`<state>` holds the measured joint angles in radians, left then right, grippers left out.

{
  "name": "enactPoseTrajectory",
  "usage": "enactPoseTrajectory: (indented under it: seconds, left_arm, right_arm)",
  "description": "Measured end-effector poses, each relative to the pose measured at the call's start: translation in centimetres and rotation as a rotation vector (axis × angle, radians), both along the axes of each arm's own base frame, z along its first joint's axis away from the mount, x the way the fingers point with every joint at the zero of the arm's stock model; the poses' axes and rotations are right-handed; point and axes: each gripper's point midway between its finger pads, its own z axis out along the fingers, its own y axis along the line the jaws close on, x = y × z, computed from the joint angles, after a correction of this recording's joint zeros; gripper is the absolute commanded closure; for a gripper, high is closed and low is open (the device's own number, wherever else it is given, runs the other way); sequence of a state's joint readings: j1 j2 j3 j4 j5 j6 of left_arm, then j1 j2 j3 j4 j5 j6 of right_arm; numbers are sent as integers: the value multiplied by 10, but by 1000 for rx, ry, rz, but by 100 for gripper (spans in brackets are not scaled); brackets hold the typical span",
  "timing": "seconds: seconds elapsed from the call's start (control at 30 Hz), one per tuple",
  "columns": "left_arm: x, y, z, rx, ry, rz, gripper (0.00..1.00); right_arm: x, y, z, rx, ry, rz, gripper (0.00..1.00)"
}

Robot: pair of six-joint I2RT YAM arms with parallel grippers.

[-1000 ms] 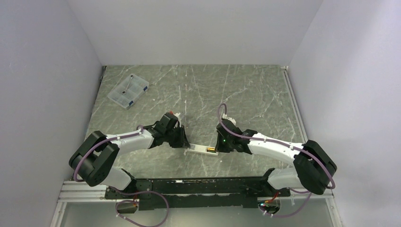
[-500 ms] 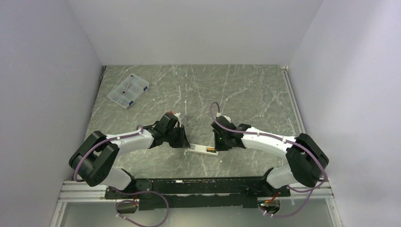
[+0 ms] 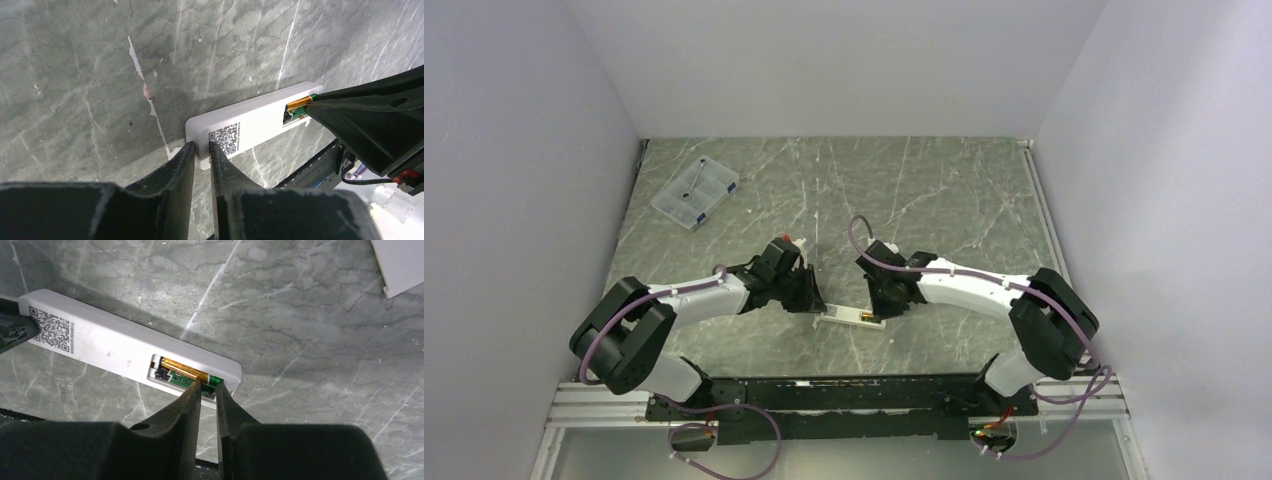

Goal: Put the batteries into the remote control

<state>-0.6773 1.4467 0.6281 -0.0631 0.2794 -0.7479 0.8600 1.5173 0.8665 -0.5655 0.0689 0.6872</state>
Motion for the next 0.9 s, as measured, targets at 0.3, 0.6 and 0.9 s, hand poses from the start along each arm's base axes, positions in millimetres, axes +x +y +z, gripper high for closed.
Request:
enactPoseTrajectory:
  seconds: [0.3, 0.6, 0.9]
  left_arm:
    - [-1, 0, 3, -4, -9, -14, 77]
    - [-3, 0, 5, -8, -17, -32, 77]
    - [-5, 0, 9, -21, -24, -39, 77]
  right_arm:
    - [-1, 0, -2, -64, 44, 24, 81]
    - [-1, 0, -3, -129, 75, 45, 79]
    - [-2, 0, -3, -207, 85, 68, 76]
